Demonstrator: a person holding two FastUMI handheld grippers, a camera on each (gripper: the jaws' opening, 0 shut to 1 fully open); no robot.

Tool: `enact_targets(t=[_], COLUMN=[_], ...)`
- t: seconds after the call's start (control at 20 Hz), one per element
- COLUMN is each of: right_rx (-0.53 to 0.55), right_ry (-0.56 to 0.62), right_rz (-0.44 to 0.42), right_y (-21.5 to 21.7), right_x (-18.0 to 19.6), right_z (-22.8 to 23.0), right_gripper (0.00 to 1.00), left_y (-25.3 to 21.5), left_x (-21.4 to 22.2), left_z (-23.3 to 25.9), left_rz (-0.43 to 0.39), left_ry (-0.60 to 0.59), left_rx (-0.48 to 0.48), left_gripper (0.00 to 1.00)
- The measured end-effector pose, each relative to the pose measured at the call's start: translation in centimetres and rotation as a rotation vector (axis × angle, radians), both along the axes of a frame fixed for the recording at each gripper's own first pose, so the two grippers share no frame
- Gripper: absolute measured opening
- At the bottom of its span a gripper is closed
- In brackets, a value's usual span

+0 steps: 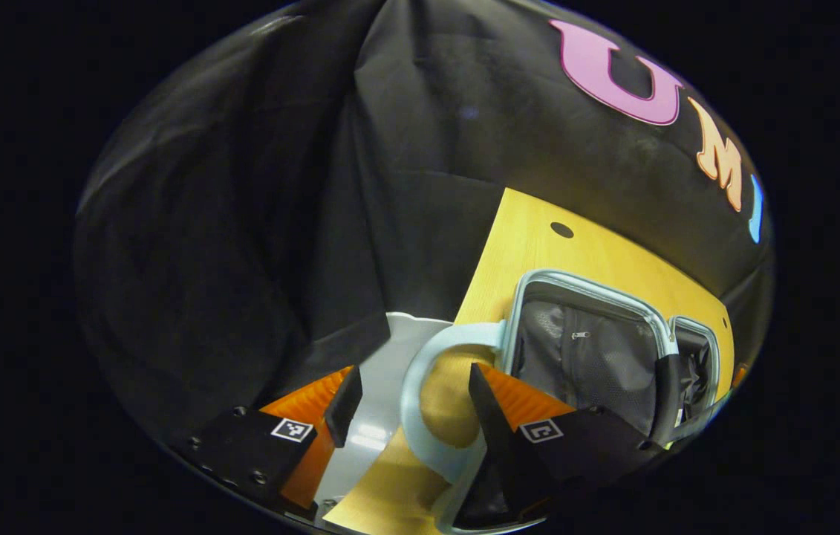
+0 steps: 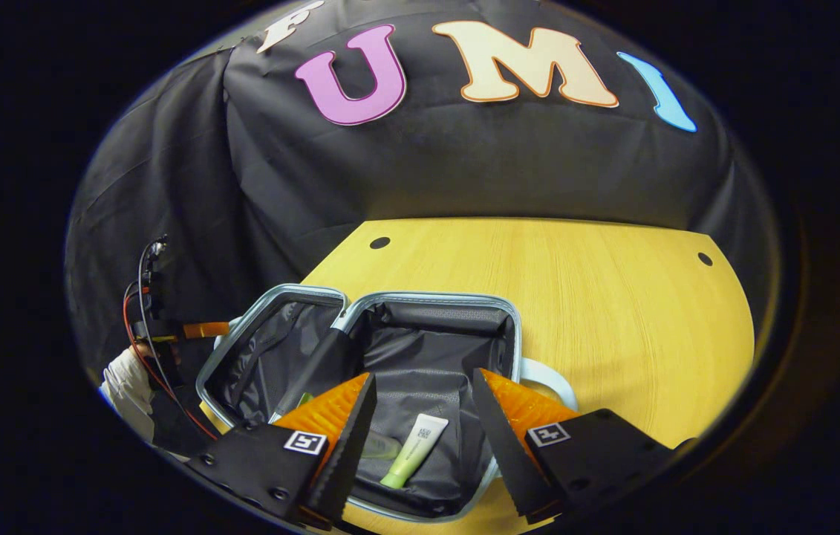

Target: First open the suitcase, pack the skin care products into it, and then close the suitcase.

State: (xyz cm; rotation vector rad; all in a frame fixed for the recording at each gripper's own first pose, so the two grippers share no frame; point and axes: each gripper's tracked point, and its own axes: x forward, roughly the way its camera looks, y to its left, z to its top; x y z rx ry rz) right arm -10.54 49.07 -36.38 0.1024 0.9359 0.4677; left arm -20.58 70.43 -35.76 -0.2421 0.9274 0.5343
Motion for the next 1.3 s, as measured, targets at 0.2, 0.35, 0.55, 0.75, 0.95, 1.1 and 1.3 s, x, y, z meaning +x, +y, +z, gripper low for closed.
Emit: enact_targets(t=[0.2,0.35,0.55,0.75,0.95,1.1,1.3], right_rx=[-0.007,-0.012,-0.019,-0.012,-0.025,0.006,0.023], right_ry=[-0.013,-0.033,-0.068,-0.115,-0.239,-0.29,-0.305], right_rz=[-0.009,-0.021,-0.032,-0.032,-0.006,0.02,0.064], right_y=[0.1,-0.6,-1.8,-2.7,-4.9,-6.3,-8.8], right_x=[-0.1,0.1,0.7,1.2,3.1,4.1,4.4], right_z=[0.7,1.3,2.1,3.3,5.4,6.9,7.0], right_gripper=[0.89,0.89,0.89,0.9,0.91,0.9,0.9], left_y=[1.6,1.0,0.4,-0.5,-3.6,-7.2,-12.1], left_x=[-1.1,-0.8,0.0,1.8,4.0,5.5,7.0], left_z=[-2.3,-4.3,-1.4,3.4,10.3,14.6,17.5], left_rz=[-0.016,0.006,-0.018,-0.069,-0.119,-0.152,-0.183], left_ry=[0.076,0.097,0.054,-0.032,-0.106,-0.136,-0.146], left_rx=[-0.041,-0.082,-0.078,0.009,0.088,0.135,0.188], left_gripper=[0.67,0.22,0.02,0.0,0.0,0.0,0.0])
